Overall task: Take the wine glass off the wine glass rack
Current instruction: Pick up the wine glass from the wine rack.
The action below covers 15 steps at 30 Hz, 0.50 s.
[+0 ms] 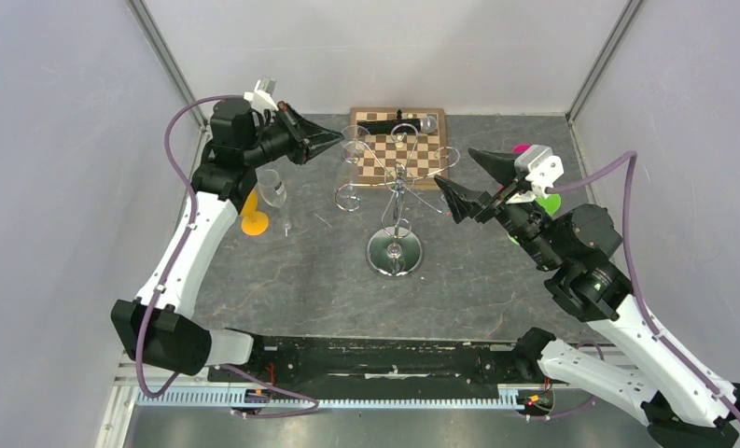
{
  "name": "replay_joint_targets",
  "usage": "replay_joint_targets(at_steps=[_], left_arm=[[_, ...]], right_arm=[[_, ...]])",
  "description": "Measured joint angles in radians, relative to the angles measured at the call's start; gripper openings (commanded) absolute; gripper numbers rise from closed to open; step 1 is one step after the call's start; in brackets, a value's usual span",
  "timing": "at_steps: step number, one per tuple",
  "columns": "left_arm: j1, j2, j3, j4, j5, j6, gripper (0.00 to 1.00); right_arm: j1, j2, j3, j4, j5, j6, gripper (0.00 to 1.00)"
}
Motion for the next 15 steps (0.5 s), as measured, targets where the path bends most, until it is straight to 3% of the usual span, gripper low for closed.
replay_joint_targets(at_steps=[15], left_arm=[[-0.012, 0.01, 0.031, 0.034, 0.124, -0.001, 0.02]], right_arm=[[0.0, -0.01, -0.027, -0.009, 0.007, -0.01, 0.73]])
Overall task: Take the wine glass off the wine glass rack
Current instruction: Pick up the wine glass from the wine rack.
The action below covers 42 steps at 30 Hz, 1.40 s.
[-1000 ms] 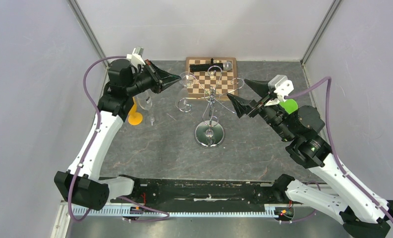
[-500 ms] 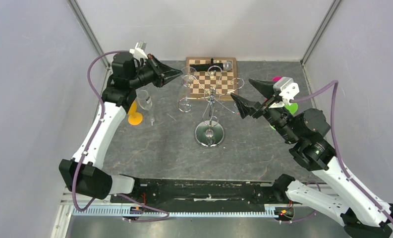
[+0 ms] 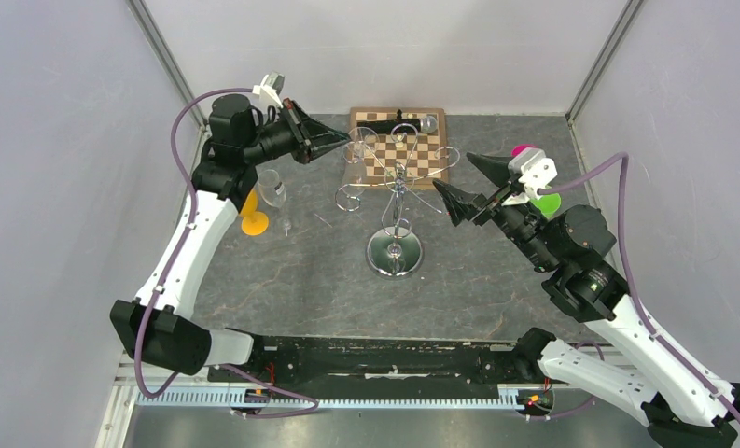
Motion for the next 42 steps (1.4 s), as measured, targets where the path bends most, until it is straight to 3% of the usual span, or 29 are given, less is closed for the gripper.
replay_joint_targets(at_steps=[10, 23, 42], left_arm=[[-0.023, -0.002, 0.0, -0.007, 0.055, 0.037, 0.02], [-0.023, -0.13, -0.012, -0.167, 0.046, 0.175, 0.02], [-0.023, -0.457, -0.014, -0.5, -0.269, 0.333, 0.02]], right_arm=[[0.0, -0.004, 0.0, -0.002, 0.0, 0.007, 0.73], [0.0, -0.006, 0.0, -0.02, -0.002, 0.034, 0.73], [0.0, 0.011, 0.034, -0.084, -0.018, 0.076, 0.72]])
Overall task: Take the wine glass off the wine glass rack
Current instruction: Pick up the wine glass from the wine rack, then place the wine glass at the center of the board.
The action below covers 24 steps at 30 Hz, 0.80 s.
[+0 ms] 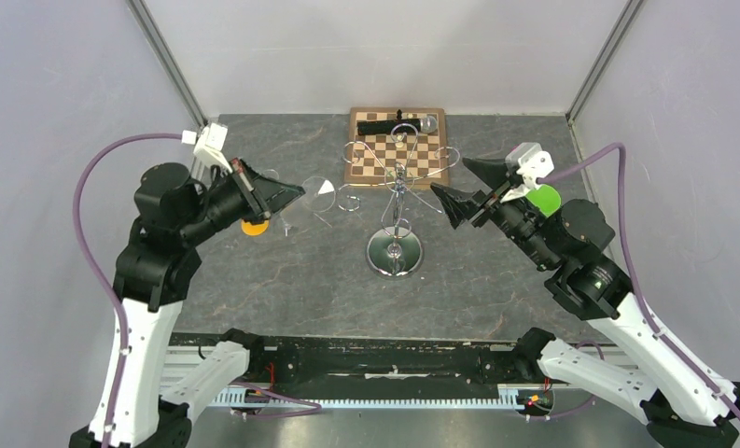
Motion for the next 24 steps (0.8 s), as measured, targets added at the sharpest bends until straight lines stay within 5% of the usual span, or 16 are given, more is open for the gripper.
replay_joint_targets(at_steps=[24], left_arm=[[-0.001, -0.246, -0.198, -0.119, 0.329, 0.131, 0.02]], right_arm=[[0.0, 0.091, 0.245, -0.512, -0.1, 0.128, 0.74]])
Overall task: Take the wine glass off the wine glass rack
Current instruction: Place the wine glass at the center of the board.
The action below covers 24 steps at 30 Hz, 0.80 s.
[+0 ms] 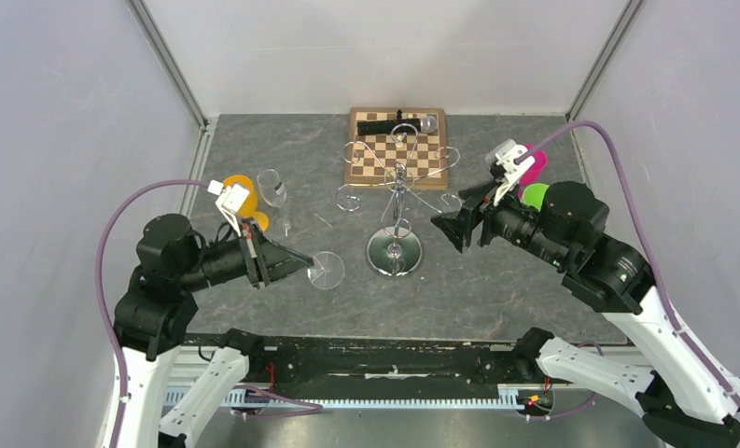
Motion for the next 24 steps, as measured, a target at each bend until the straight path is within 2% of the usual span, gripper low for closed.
replay_joint_targets(at_steps=[6, 18, 21, 24], left_arm=[[-0.002, -0.039, -0.09, 0.013, 0.051, 0.0, 0.02], [-0.036, -0.036, -0.232, 0.065, 0.064, 0.0, 0.02], [-0.101, -0.027, -0.275, 0.109, 0.024, -0.003, 0.02], [-0.222, -0.008, -0.31, 0.16, -0.05, -0.023, 0.02]], right_arm=[[0.0, -0.058, -0.029, -0.094, 0.005, 0.058, 0.74], [0.0, -0.209, -0.294, -0.116, -0.014, 0.197, 0.74], [0.0, -0.237, -0.366, -0.104, -0.015, 0.235, 0.73], [0.0, -0.263, -0.43, -0.08, -0.023, 0.276, 0.73]])
